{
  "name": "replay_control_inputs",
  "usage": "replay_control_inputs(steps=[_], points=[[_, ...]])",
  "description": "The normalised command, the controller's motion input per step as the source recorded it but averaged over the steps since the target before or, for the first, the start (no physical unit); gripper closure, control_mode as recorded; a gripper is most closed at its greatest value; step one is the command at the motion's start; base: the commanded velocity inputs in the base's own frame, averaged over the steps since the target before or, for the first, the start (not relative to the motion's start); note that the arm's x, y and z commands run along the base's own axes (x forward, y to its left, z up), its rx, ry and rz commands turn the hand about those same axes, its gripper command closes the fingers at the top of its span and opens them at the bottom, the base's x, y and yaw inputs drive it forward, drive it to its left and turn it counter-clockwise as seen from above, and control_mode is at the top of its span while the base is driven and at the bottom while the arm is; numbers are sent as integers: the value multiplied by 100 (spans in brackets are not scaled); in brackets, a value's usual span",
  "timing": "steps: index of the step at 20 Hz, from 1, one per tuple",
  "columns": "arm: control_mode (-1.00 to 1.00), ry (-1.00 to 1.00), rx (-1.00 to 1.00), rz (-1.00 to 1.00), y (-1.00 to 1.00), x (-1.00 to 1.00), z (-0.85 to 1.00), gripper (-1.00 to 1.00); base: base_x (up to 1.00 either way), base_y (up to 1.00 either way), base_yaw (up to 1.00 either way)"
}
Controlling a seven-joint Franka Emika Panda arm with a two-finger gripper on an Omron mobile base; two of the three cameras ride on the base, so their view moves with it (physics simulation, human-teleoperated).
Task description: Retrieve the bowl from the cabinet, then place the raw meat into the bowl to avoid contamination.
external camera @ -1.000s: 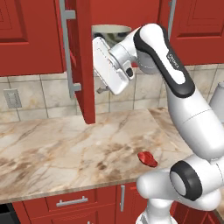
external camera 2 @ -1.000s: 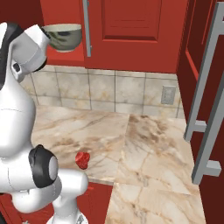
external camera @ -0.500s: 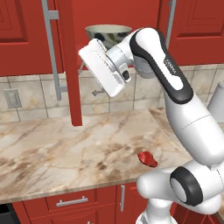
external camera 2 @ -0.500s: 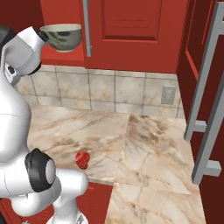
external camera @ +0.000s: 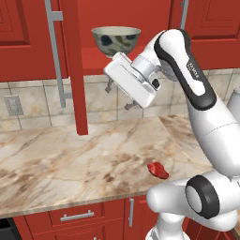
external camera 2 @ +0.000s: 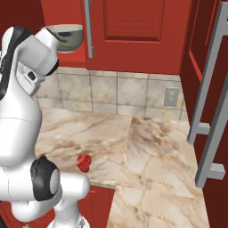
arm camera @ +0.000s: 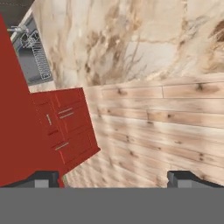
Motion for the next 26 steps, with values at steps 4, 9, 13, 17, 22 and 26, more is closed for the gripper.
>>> replay_control_inputs(steps=[4, 9, 13, 17, 22, 26], points=[[-100, -8, -30, 16, -64, -10, -37, -100, 0, 0, 0], [-100, -11, -35, 14, -50, -23, -42, -100, 0, 0, 0], [-100, -7, -34, 11, -46, -27, -61, -100, 0, 0, 0], [-100, -3, -29, 1, -25, -27, -51, -100, 0, 0, 0], [-100, -35, -16, 1, -46, -16, 2, -100, 0, 0, 0], [-100, -38, -15, 0, -37, -3, 18, -100, 0, 0, 0]])
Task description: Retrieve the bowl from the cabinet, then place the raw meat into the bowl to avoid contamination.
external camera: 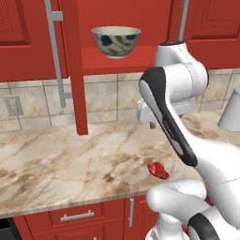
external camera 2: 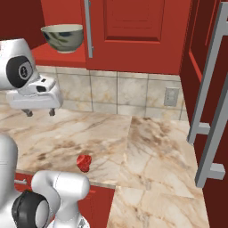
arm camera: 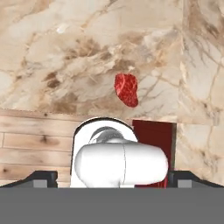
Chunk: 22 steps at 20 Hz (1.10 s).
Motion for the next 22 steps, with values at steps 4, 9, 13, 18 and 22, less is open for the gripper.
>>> replay_control_inputs(steps=[4, 9, 13, 18, 22], points=[[-100, -37, -9, 0, -42, 1, 27, -100, 0, 0, 0], [-100, -29, -1, 1, -42, 17, 52, -100, 0, 0, 0], [-100, -21, 3, 7, -35, 27, 66, -100, 0, 0, 0], [-100, -19, 4, 3, -31, 26, 62, -100, 0, 0, 0], [-100, -23, 0, 3, -5, 28, 58, -100, 0, 0, 0]])
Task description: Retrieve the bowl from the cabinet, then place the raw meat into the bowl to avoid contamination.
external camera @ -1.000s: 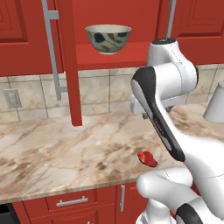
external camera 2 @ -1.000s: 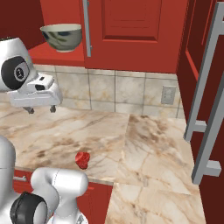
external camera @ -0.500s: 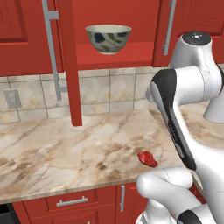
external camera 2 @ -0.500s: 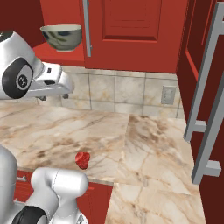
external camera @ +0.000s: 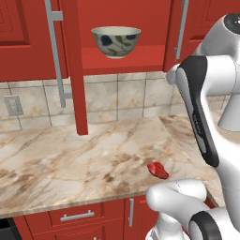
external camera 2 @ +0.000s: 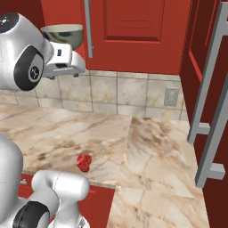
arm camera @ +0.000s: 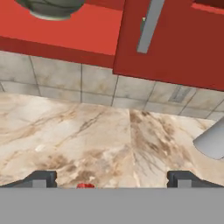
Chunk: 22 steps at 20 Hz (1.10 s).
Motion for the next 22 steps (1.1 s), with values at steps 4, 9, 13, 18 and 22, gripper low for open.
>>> replay_control_inputs(steps=[4, 9, 13, 18, 22], points=[[-100, -29, 1, 2, -8, 32, 57, -100, 0, 0, 0], [-100, -29, 2, 0, -14, 39, 43, -100, 0, 0, 0], [-100, -24, 3, 0, -10, 37, 38, -100, 0, 0, 0], [-100, -9, 7, 0, -7, 39, 22, -100, 0, 0, 0], [-100, 1, 9, 0, -10, 50, 8, -100, 0, 0, 0]])
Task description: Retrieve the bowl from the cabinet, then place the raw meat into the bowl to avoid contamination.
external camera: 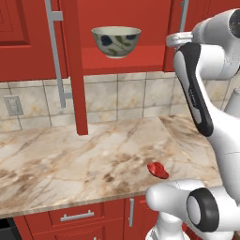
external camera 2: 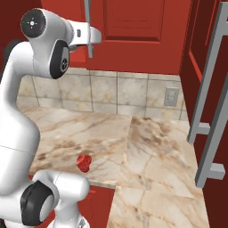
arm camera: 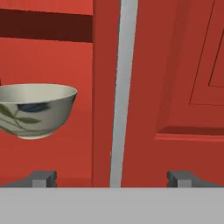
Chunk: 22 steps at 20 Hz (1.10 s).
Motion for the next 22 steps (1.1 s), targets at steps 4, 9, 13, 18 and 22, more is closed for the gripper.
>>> replay_control_inputs(steps=[4, 9, 13, 18, 22], points=[[-100, 0, 8, 0, -17, 48, 3, -100, 0, 0, 0], [-100, 0, 5, 0, -19, 51, 0, -100, 0, 0, 0], [-100, 0, 3, 0, -19, 50, 0, -100, 0, 0, 0], [-100, -1, 0, 0, -4, 30, 0, -100, 0, 0, 0], [-100, -1, 0, 0, 2, 26, 0, -100, 0, 0, 0]])
